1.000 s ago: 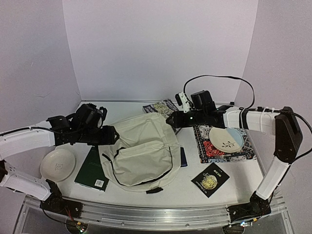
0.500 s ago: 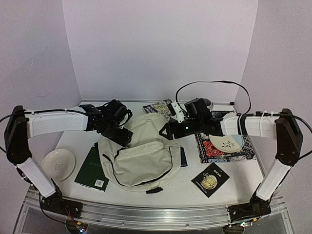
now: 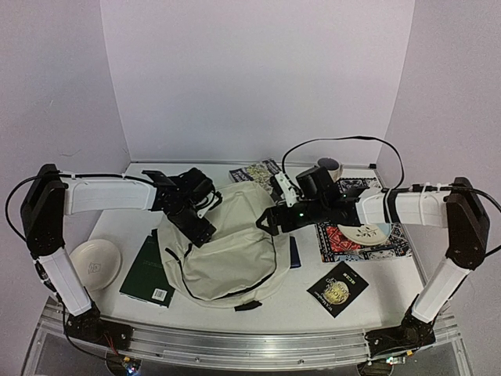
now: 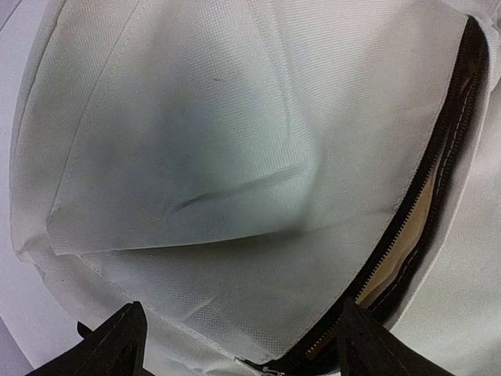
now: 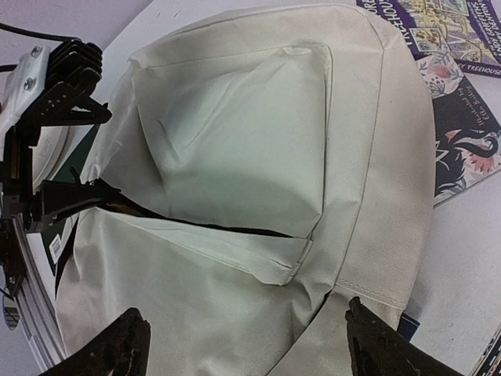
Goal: Pack the student bag
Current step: Adjust the lower front pocket of the student bag.
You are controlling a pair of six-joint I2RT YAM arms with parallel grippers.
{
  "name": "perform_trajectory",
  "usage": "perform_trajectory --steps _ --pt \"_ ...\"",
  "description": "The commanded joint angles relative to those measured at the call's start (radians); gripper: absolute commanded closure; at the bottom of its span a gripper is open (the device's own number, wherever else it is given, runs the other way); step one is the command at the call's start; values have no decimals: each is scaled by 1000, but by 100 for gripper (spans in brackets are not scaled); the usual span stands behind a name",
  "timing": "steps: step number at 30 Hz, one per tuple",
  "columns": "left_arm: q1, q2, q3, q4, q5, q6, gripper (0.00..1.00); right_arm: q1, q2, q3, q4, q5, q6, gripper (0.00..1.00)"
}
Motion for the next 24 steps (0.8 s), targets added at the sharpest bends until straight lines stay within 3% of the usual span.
perform_trajectory --steps 1,9,15,24 --pt "-7 50 40 -26 -6 47 14 6 -31 -8 14 7 4 12" --pt "-39 124 73 -24 -187 31 14 7 -33 -14 25 12 6 10" --pt "-61 127 105 -8 -372 -54 23 6 -42 -33 41 26 14 9" --pt "-61 87 115 47 -370 -115 30 7 -72 -59 55 54 23 8"
